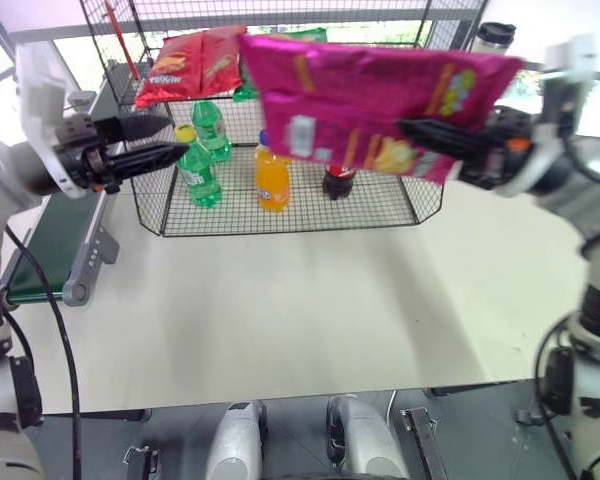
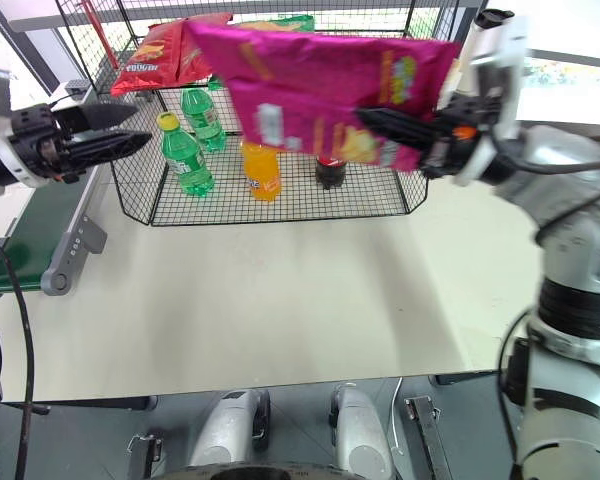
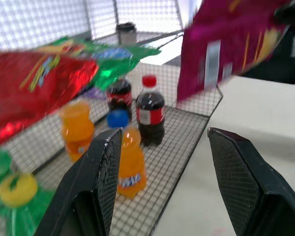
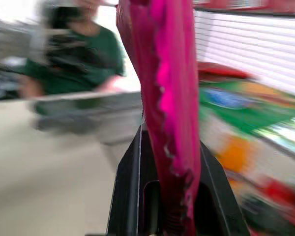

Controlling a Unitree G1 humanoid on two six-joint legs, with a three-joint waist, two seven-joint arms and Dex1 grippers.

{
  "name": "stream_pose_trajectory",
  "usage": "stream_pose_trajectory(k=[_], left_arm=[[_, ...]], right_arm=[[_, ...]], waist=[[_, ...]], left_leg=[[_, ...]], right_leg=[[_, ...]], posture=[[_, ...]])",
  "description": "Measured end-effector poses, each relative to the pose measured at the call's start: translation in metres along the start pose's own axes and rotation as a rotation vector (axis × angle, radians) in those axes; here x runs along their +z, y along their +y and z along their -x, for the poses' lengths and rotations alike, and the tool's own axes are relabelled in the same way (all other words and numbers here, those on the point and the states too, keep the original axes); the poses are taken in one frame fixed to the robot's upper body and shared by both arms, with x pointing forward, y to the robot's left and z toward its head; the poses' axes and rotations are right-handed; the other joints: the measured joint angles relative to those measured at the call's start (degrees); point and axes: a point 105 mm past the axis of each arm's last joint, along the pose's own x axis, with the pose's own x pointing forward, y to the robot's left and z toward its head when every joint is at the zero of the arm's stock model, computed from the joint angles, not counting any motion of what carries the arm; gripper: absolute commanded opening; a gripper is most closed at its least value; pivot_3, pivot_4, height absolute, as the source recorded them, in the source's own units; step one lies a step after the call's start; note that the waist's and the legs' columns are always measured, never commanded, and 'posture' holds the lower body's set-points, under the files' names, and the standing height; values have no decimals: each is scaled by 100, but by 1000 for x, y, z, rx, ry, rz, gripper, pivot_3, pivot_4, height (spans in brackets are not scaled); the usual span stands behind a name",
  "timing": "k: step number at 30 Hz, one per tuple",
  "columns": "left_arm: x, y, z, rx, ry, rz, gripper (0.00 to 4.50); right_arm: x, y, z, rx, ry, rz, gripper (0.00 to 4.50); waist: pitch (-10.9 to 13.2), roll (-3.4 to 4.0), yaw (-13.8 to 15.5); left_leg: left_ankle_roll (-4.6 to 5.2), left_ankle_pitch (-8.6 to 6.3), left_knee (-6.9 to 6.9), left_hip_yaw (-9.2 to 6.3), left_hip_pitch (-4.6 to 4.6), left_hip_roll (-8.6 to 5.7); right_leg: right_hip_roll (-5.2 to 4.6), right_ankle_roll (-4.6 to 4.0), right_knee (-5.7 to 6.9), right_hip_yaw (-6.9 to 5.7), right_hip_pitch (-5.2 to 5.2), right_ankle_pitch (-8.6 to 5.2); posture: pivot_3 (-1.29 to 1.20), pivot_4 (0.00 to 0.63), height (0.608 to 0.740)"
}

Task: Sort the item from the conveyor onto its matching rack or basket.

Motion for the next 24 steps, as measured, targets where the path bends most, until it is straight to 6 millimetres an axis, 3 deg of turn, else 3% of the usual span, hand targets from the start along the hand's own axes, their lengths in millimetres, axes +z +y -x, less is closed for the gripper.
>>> stream_pose_trajectory(k=[4, 8, 17, 20, 24], left_arm=[[-4, -6, -17, 47, -59, 25, 2831], [-4, -22, -39, 70, -122, 41, 2831], [-13, -28, -42, 141, -144, 83, 2831], [-14, -29, -37, 166, -151, 95, 2831], [-15, -34, -34, 182, -153, 93, 2831]], right_arm=[[22, -22, 17, -198, -50, 141, 0], [29, -44, 7, -381, -31, 423, 0], [-3, -78, -33, -487, 112, 857, 0], [-18, -80, -55, -460, 170, 1001, 0], [-46, -87, -89, -449, 271, 1036, 0]], waist=[[-1, -2, 26], [-2, -1, 10], [-2, -1, -36], [-2, -2, -78], [-1, -2, -126]], left_leg=[[0, 0, 6, 2, 4, 3], [0, 0, 7, 8, 8, 3], [0, 1, 5, 13, 2, 3], [0, 1, 5, 10, 2, 3], [-2, 3, 1, 14, 2, 3]], right_leg=[[3, -7, 1, 2, 2, 4], [4, -7, 2, 10, 3, 5], [5, -6, 2, 15, -7, 6], [5, -6, 2, 14, -6, 5], [5, -7, 5, 18, -11, 6]], posture=[[0, 150, 740], [0, 150, 740], [0, 150, 740], [0, 150, 740], [0, 150, 740]])
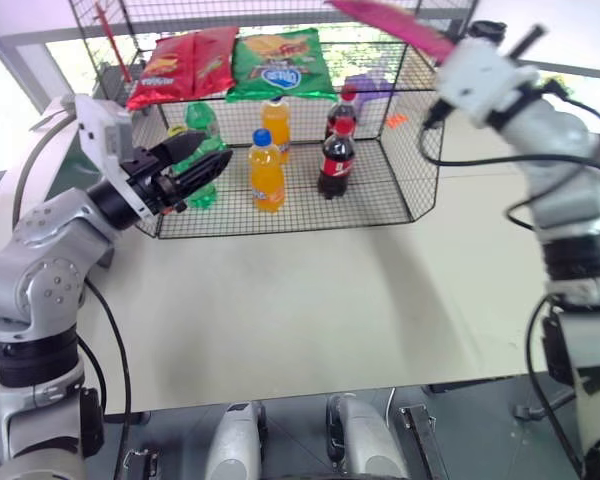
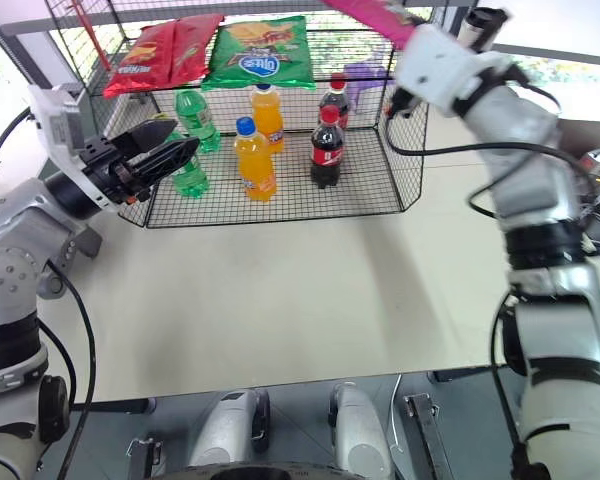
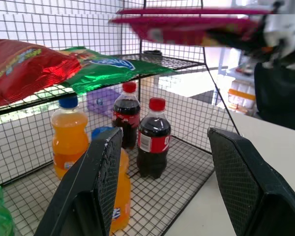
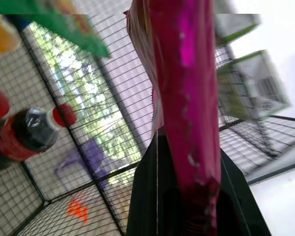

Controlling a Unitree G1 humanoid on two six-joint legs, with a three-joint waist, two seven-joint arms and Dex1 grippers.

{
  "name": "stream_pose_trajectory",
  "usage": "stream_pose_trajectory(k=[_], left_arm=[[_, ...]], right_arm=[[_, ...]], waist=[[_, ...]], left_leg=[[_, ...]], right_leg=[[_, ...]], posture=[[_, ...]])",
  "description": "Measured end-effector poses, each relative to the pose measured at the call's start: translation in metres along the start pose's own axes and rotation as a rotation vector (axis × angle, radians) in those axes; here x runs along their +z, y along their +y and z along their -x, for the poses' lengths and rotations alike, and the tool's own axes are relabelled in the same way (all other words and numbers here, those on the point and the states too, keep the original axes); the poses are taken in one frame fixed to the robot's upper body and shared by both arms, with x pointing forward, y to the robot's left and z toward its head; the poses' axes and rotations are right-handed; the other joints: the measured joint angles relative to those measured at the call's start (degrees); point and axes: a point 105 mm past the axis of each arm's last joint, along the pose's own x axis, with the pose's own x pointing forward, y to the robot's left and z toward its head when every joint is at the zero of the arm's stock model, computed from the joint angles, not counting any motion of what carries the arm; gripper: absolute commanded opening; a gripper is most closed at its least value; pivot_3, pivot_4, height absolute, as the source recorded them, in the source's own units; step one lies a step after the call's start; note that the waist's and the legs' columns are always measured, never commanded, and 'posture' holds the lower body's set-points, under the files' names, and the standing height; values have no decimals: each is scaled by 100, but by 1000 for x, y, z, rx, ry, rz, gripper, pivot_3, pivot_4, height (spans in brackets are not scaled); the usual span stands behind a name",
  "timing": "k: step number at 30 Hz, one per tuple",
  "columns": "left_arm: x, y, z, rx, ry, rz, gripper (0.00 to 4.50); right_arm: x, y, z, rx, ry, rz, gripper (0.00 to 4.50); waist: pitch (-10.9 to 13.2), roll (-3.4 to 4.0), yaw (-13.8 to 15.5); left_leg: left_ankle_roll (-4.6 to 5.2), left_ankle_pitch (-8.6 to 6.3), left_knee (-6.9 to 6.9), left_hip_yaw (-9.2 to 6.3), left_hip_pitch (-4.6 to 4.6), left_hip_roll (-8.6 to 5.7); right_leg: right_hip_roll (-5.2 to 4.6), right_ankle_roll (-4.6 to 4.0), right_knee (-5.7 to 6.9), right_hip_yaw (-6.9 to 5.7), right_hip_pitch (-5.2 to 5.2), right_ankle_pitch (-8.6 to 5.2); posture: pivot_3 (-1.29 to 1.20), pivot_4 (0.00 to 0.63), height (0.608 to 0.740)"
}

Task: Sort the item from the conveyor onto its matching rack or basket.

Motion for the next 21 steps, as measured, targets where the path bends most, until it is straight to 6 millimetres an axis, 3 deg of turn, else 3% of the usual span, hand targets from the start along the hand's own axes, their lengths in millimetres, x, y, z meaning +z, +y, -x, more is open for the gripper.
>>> stream_pose_trajectory(k=[9, 15, 21], left_arm=[[-5, 0, 2, 33, -4, 21, 2831], [-7, -1, 0, 38, -16, 32, 2831], [-8, -1, -2, 46, -27, 28, 2831]], right_arm=[[8, -4, -32, -28, 144, 56, 0], [8, 14, -38, 29, 232, 155, 0], [4, 17, -38, 33, 275, 148, 0]], waist=[[0, 0, 32], [0, 0, 21], [0, 0, 17]], left_leg=[[0, 0, 0, -1, -5, -1], [0, 0, -2, -1, -6, -1], [0, 0, -2, -1, -5, -1]], right_leg=[[-1, -1, -1, -1, -1, 0], [0, 0, 0, -1, -2, 0], [0, 0, 0, -2, -2, 0]], posture=[[0, 150, 740], [0, 150, 740], [0, 150, 740]])
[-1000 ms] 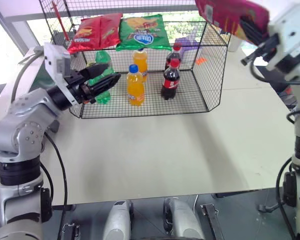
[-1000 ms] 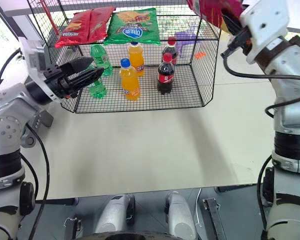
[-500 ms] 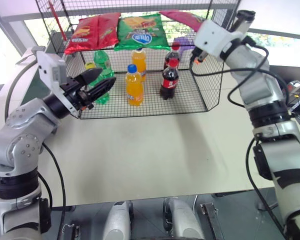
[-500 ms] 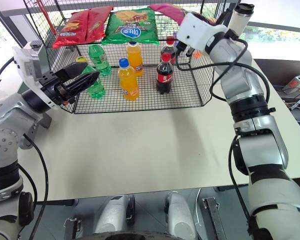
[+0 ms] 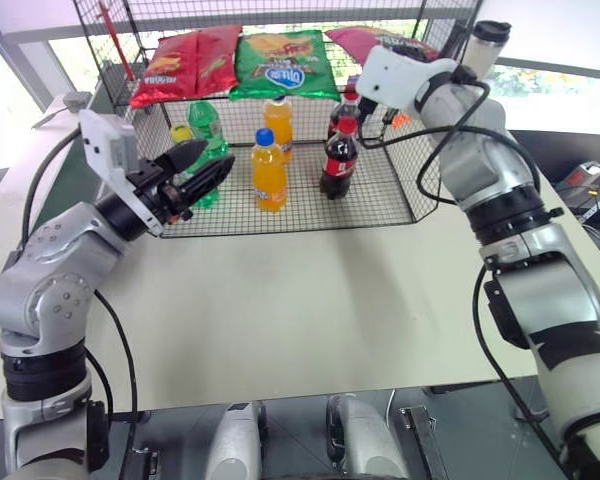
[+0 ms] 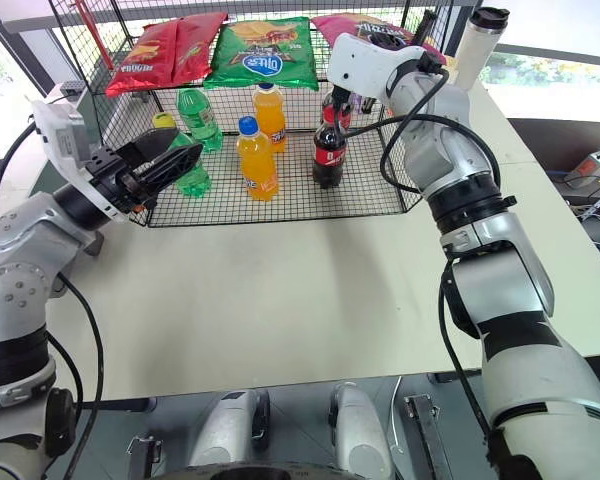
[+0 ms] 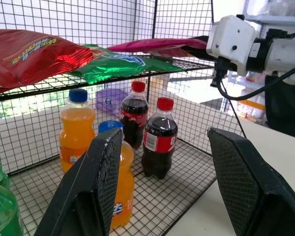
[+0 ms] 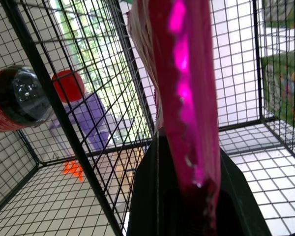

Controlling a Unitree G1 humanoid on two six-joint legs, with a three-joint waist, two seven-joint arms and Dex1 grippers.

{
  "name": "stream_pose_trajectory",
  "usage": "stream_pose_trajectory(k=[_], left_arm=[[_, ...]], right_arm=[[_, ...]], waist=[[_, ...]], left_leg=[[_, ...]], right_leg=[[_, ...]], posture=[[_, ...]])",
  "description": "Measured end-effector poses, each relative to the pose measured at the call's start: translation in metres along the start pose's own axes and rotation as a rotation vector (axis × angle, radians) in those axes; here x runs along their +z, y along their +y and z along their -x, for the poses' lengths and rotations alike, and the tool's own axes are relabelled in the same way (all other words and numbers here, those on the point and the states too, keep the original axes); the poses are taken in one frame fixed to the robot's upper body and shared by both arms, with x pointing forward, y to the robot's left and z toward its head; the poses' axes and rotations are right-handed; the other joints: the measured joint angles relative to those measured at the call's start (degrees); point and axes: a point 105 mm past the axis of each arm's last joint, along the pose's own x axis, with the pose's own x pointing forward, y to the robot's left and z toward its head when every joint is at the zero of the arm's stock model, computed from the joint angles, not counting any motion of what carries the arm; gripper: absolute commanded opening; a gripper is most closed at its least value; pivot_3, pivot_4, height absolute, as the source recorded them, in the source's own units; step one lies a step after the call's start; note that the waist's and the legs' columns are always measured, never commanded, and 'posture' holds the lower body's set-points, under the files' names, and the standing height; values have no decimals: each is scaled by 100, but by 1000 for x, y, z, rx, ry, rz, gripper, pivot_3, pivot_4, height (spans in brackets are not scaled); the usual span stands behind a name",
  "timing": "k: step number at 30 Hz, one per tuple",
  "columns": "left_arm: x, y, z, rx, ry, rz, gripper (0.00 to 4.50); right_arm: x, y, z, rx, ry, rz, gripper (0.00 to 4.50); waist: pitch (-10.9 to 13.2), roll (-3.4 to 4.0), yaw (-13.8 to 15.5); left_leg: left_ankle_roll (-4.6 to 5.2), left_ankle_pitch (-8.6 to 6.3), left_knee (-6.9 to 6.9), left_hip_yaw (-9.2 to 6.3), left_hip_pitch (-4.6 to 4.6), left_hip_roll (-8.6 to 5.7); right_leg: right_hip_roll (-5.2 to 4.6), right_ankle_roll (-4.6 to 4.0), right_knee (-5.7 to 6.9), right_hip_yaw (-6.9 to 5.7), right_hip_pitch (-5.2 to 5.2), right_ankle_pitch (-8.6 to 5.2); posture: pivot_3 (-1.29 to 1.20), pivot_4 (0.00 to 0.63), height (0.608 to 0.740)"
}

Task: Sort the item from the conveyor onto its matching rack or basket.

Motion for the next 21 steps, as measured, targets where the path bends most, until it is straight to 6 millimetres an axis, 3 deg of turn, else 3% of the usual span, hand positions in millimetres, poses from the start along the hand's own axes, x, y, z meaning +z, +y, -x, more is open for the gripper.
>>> stream_pose_trajectory(k=[4, 5, 6, 10, 21], left_arm=[[-1, -1, -1, -2, -5, -1, 2973], [0, -1, -1, -1, -6, -3, 2973], [-1, -1, -1, 0, -7, -3, 2973], [-2, 0, 0, 3, -4, 0, 2973], [-4, 0, -2, 10, -16, -1, 2973]], right_arm=[[1, 4, -1, 14, 5, -10, 1471], [1, 4, -1, 22, 4, -11, 2126], [2, 4, -1, 23, 3, -12, 2447], [7, -7, 0, 15, -16, -25, 4465], [19, -7, 8, 125, -79, -55, 4465]], waist=[[0, 0, -3], [0, 0, 0], [0, 0, 0], [-1, 0, -6], [-1, -1, -15]], left_leg=[[0, 0, -1, 1, 0, 0], [0, 0, -1, 0, 0, 0], [0, 0, -1, 0, 0, 0], [0, 0, 0, 0, 5, 0], [0, 0, -1, 0, 7, 1]], right_leg=[[0, 0, 0, 0, 0, 0], [0, 0, -1, 0, 0, 0], [0, 0, 0, 0, 0, 0], [1, 0, 1, 0, 4, 0], [2, 0, 1, 0, 4, 0]], posture=[[0, 150, 740], [0, 150, 740], [0, 150, 740], [0, 150, 740], [0, 150, 740]])
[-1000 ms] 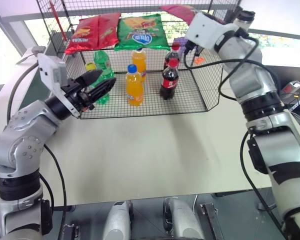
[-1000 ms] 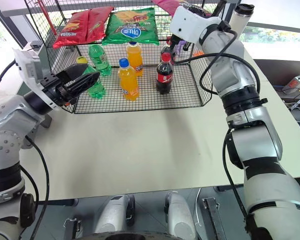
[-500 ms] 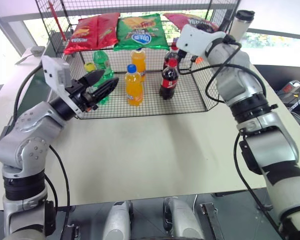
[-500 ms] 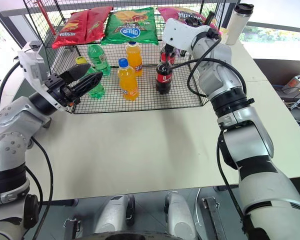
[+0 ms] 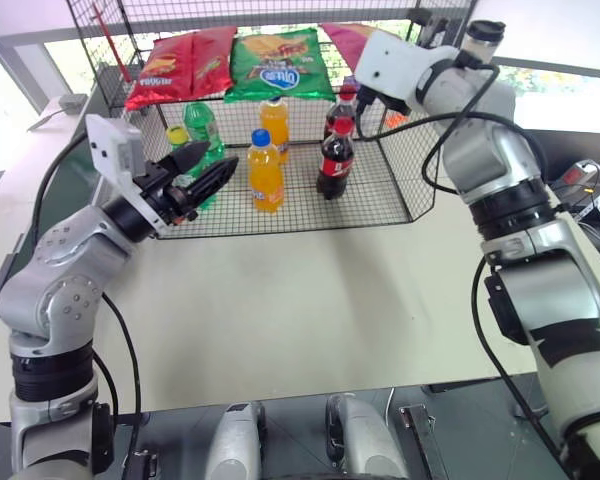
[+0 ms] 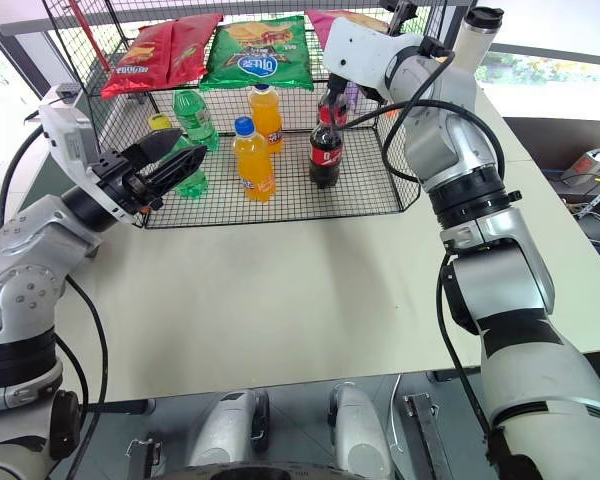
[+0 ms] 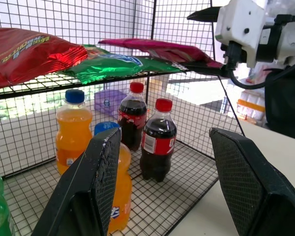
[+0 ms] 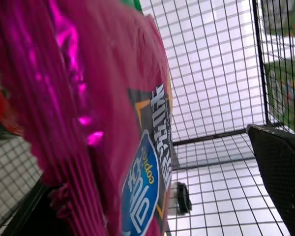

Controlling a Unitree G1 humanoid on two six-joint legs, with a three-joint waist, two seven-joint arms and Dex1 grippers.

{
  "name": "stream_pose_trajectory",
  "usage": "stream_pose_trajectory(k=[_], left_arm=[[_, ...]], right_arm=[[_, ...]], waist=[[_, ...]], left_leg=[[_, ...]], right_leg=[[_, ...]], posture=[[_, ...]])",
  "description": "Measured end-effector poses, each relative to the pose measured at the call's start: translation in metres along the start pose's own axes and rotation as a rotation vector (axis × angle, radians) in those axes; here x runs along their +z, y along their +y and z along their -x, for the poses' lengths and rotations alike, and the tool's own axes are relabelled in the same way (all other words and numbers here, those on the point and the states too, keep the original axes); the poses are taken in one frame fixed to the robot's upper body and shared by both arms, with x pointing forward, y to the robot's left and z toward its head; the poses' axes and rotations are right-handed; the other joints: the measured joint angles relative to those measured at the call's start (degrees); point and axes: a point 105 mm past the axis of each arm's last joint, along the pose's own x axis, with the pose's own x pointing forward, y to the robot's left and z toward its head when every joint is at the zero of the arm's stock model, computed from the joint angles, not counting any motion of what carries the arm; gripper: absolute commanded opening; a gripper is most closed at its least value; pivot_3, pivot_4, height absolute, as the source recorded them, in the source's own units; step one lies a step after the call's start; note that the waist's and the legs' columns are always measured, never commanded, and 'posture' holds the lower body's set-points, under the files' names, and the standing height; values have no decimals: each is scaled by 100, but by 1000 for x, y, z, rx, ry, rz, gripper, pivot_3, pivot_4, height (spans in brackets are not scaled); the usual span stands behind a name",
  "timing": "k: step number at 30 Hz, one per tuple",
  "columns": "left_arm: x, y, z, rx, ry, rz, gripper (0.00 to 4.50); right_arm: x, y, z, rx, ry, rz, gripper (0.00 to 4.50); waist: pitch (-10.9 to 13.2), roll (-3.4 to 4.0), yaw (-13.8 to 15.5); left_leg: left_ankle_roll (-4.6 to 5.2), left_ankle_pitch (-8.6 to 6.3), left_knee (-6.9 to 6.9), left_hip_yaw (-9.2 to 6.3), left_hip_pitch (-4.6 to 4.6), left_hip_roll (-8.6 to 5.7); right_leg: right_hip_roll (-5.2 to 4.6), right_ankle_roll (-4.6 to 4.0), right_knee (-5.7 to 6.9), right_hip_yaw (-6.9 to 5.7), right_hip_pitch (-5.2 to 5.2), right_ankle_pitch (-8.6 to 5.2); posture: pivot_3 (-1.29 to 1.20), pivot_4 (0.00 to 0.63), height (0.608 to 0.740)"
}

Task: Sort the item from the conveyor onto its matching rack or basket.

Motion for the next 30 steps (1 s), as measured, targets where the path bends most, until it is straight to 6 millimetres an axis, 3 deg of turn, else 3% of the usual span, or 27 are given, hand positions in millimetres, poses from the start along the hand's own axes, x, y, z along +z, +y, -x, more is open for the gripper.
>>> stream_pose_trajectory(k=[11, 17, 25, 30], left_arm=[[-13, 2, 1, 17, 20, 13, 2973], [-18, 3, 5, 30, 29, 14, 2973], [-20, 5, 6, 39, 35, 9, 2973], [-22, 6, 7, 48, 42, 14, 2973]], right_arm=[[13, 7, 6, 123, -74, -34, 4465], [1, 43, 8, 263, -48, -55, 4465], [3, 41, 8, 260, -61, -56, 4465], [13, 28, 14, 196, -125, -69, 4465]], waist=[[0, 0, -4], [1, 1, 28], [1, 1, 19], [1, 1, 28]], left_leg=[[0, 0, 0, 0, 1, 0], [0, 0, 2, 1, -5, 0], [0, 0, 1, 1, -4, 0], [0, 0, 0, 0, -5, 0]], right_leg=[[1, 0, 0, 0, 1, 0], [-1, 0, -2, 0, -2, 0], [0, 0, -2, -1, -2, 0], [0, 0, -2, -1, -3, 0]], posture=[[0, 150, 740], [0, 150, 740], [0, 150, 740], [0, 150, 740]])
